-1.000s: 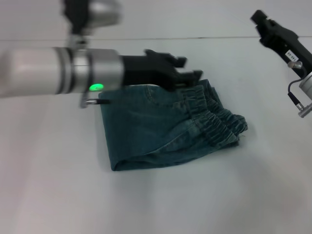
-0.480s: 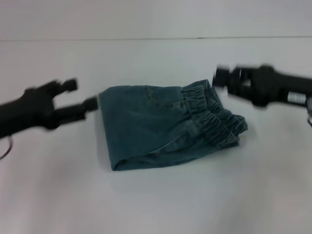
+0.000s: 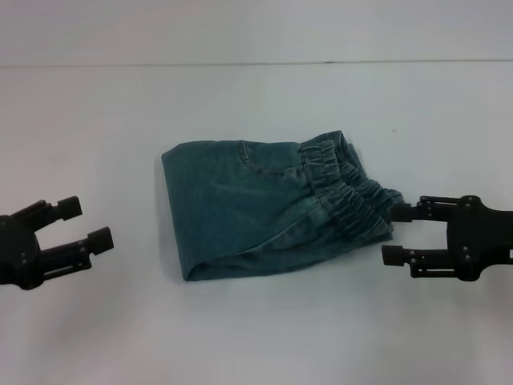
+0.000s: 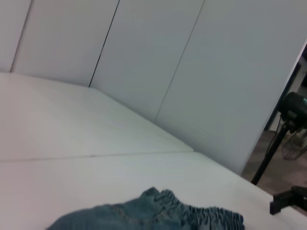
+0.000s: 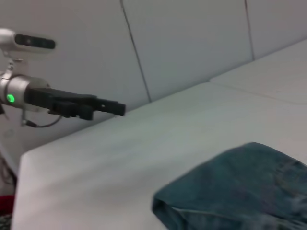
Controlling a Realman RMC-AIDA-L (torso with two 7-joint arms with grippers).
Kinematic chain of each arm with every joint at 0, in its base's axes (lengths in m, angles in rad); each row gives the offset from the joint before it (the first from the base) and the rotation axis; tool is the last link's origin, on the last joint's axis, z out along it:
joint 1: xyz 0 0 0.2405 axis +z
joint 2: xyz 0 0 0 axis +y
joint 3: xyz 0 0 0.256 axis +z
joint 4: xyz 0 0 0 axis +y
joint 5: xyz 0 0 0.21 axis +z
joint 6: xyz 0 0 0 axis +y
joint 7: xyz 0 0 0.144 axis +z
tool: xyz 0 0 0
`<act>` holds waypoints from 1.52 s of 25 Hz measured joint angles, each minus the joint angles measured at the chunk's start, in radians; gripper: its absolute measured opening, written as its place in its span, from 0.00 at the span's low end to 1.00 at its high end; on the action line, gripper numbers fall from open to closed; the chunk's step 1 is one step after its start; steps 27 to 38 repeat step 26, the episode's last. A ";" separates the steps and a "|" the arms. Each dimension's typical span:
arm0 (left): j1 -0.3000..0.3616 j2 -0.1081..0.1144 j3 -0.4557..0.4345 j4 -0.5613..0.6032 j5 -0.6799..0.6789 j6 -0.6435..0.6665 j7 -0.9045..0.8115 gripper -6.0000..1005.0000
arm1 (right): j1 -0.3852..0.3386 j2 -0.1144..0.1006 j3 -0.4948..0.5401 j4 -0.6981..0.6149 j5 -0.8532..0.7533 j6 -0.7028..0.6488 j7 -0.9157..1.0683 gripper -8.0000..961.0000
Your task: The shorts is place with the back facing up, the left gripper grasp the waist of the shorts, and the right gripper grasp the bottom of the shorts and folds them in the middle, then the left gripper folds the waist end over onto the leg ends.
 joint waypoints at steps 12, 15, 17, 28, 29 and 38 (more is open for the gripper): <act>-0.020 0.000 0.020 -0.028 0.032 -0.020 0.004 0.93 | -0.038 0.010 0.008 0.006 -0.001 0.065 -0.040 0.95; -0.019 0.000 0.026 -0.028 0.034 -0.020 0.006 0.93 | -0.039 0.010 0.008 0.006 -0.001 0.067 -0.042 0.95; -0.019 0.000 0.030 -0.028 0.037 -0.020 0.007 0.93 | -0.039 0.010 0.008 0.006 -0.001 0.069 -0.042 0.95; -0.029 0.000 0.031 -0.050 0.039 -0.020 0.012 0.93 | -0.035 0.011 0.008 0.016 0.000 0.071 -0.044 0.95; -0.029 0.000 0.031 -0.050 0.039 -0.020 0.012 0.93 | -0.035 0.011 0.008 0.016 0.000 0.071 -0.044 0.95; -0.029 0.000 0.031 -0.050 0.039 -0.020 0.012 0.93 | -0.035 0.011 0.008 0.016 0.000 0.071 -0.044 0.95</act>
